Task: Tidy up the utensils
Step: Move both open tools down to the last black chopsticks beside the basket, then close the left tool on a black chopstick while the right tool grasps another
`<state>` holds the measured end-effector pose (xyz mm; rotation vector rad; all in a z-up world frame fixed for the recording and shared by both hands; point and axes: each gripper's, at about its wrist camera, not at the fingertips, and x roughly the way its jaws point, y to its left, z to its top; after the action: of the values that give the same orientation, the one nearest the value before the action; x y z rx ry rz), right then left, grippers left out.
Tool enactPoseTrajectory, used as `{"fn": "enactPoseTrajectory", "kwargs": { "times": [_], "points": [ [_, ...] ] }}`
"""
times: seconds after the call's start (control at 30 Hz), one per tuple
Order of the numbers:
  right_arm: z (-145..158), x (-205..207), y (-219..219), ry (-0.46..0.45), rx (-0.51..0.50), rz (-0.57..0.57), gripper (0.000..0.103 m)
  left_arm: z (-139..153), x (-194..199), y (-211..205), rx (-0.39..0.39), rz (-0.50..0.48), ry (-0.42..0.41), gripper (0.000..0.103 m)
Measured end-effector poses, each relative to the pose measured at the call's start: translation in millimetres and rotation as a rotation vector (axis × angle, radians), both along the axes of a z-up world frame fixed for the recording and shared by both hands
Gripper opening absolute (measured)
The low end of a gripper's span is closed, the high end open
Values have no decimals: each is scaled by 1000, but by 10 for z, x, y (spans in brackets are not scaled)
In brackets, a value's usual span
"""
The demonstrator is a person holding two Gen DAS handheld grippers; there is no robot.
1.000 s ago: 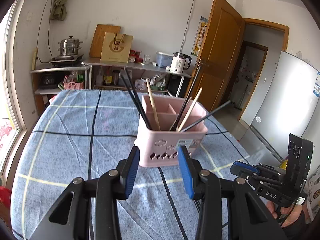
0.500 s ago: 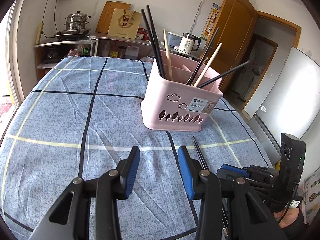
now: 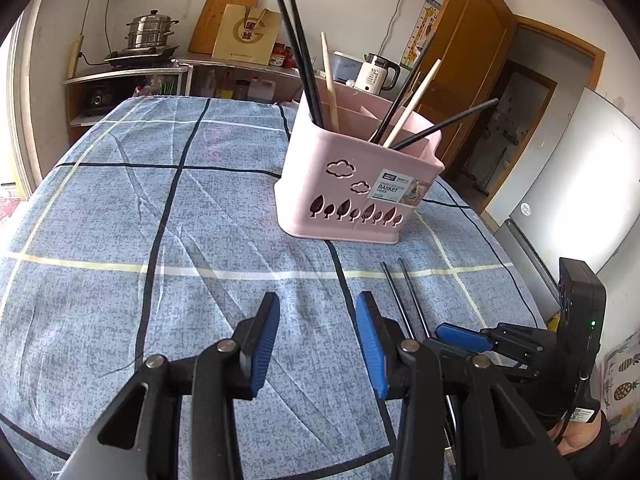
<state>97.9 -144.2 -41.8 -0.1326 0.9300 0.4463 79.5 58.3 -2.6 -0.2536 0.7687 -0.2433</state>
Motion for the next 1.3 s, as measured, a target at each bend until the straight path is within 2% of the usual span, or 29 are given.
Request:
{"fn": "enactPoseTrajectory", "kwargs": {
  "times": [0.07,0.1,0.4,0.63,0.9,0.97,1.0,1.1,1.2,1.3],
  "points": [
    [3,-27,-28,-5,-16,2,22,-10,7,-48,2,-9,6,42],
    [3,-28,-47,-6,-23,3,17,-16,14,-79,1,-17,10,42],
    [11,-28,-428,0,-7,65,13,-90,133,-410,3,-92,54,42],
    [68,111,-644,-11,28,-44,13,-182,332,-733,15,-139,113,42],
    [27,430,-681,8,68,-127,14,-342,610,-1063,100,-160,167,41],
    [35,489,-662,7,65,-128,14,-341,625,-1126,140,-162,149,41],
    [36,517,-652,7,60,-129,13,-340,625,-1165,168,-161,140,38],
    [36,593,-633,13,65,-137,13,-359,627,-1244,267,-143,114,20],
    [33,614,-616,11,56,-134,13,-363,628,-1199,271,-133,114,10],
    [37,651,-579,12,36,-127,13,-365,620,-1123,253,-130,125,10]
  ]
}}
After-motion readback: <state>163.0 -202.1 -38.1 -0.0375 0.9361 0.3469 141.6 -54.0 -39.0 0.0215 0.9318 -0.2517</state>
